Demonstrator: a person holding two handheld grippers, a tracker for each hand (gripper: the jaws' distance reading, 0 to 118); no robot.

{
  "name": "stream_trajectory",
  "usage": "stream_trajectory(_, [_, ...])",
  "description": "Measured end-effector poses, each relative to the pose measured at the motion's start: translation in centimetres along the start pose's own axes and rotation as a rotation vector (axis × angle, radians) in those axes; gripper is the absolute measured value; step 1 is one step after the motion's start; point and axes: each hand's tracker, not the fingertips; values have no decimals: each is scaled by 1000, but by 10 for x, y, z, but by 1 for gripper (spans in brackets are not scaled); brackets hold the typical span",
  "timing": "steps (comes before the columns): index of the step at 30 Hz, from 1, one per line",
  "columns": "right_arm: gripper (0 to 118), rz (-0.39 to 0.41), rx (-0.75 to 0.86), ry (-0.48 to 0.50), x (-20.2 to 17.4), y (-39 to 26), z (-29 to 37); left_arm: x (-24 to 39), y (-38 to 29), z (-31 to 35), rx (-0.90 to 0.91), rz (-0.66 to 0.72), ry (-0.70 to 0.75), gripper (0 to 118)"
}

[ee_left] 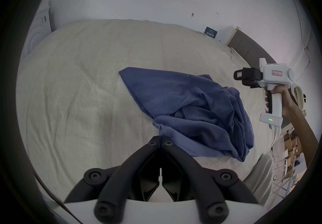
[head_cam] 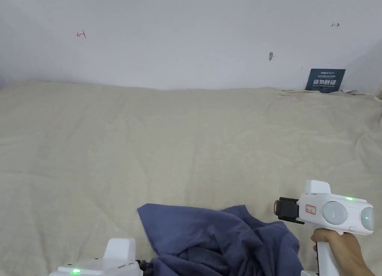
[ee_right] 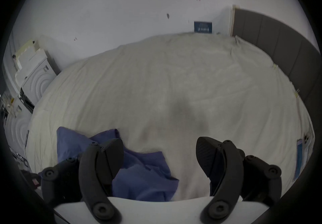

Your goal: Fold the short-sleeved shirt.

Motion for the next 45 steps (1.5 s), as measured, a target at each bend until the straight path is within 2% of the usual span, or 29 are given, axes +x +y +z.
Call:
stream_trajectory(1, [89, 6, -35, -36, -2, 0, -7, 0, -1, -2, -3, 0, 2, 0])
stream_trajectory(6, [87, 75, -150, -86, -7, -8, -33, -1, -4, -6, -17, -4, 8, 0])
stream_trajectory(10, [71, 73, -178, -75, -15, -16, -33, -2, -4, -8, -23, -12, 6, 0])
stream_trajectory(12, [56, 36, -166, -51, -16, -16, -30, -2, -5, -8, -20, -11, 7, 0])
stream_trajectory(14, [33, 37, -176, -41, -12, -15, -32, -3, -6, -6, -13, -4, 1, 0])
stream_trajectory(15, [15, 42, -173, -38, -14, -16, -31, -2, -7, -6, -12, -5, -2, 0])
stream_trajectory(16, [7, 48, -176, -41, -16, -17, -31, -2, -8, -7, -11, -7, -2, 0])
stream_trajectory(22, [2, 88, -126, -48, -12, -16, -20, -2, -11, -1, -2, -7, -9, 0])
stream_trajectory(27, [1, 120, -8, -14, -17, -4, 28, -5, -9, 13, 59, 34, -44, 0])
stream_trajectory(30, [1, 83, 85, 27, -21, 9, 72, -6, -2, 28, 102, 54, -75, 0])
stream_trajectory(34, [1, 112, 176, 43, -28, 29, 125, -6, 17, 48, 159, 41, -76, 0])
stream_trajectory(39, [1, 76, 316, 32, -29, 49, 176, -13, 43, 76, 253, 49, -78, 0])
stream_trajectory(42, [1, 99, 395, -1, -30, 66, 206, -21, 67, 97, 312, 56, -74, 0])
stream_trajectory(45, [1, 72, 452, -1, -25, 88, 228, -30, 98, 120, 384, 70, -66, 0])
